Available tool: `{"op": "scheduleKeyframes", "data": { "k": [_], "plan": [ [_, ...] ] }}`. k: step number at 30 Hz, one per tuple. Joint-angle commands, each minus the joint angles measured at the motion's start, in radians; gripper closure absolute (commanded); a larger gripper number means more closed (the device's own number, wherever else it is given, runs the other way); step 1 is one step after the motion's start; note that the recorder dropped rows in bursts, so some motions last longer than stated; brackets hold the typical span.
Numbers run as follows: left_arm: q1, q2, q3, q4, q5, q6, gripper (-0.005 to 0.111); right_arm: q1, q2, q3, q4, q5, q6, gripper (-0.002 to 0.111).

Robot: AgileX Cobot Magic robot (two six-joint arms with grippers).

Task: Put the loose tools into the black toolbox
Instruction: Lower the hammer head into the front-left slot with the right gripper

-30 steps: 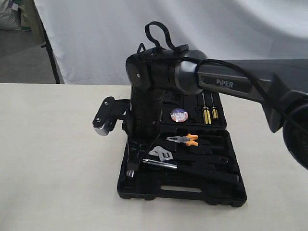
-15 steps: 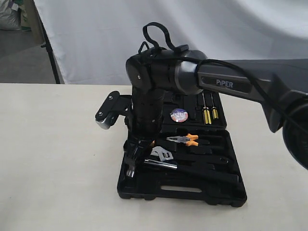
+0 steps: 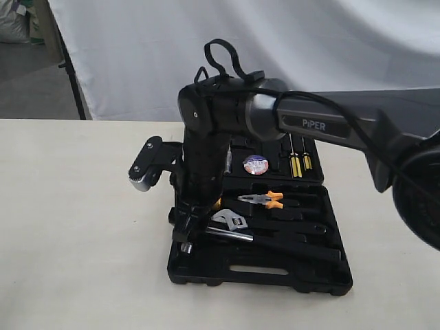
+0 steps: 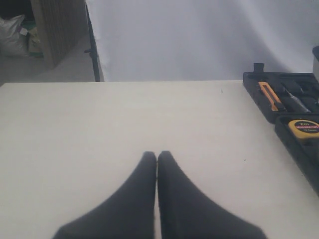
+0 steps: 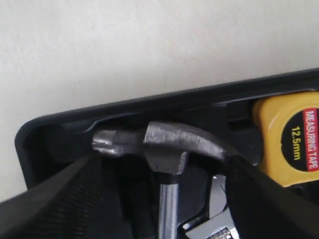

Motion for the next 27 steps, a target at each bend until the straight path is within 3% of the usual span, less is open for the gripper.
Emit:
{"op": "scheduleKeyframes", "data": {
  "k": [1, 4, 7, 15, 23, 27],
  "plan": [
    [0.002, -0.003, 0.002, -0.003, 0.001, -0.008, 0.106, -0.006, 0.043, -0.002, -0.042, -0.004, -0.013, 0.042],
    [0.002, -0.003, 0.002, -0.003, 0.001, -0.008, 0.106, -0.006, 0.056, -0.002, -0.044, -0.021, -0.013, 0.043],
    [0.002, -0.003, 0.002, -0.003, 0.001, -0.008, 0.106, -0.006, 0.056, -0.002, -0.042, -0.012, -0.013, 0.054],
    [0.002, -0.003, 0.002, -0.003, 0.001, -0.008, 0.106, 0.008, 0.054, -0.002, 0.014, 0.101, -0.094, 0.106],
    [0.002, -0.003, 0.002, 0.002, 0.001, -0.008, 0.106, 0.021, -0.019, -0.002, -0.002, 0.095, -0.079, 0.108],
    [0.002, -0.003, 0.002, 0.002, 0.001, -0.008, 0.106, 0.021, -0.024, -0.002, -0.128, 0.097, 0.075, 0.108]
  ]
}}
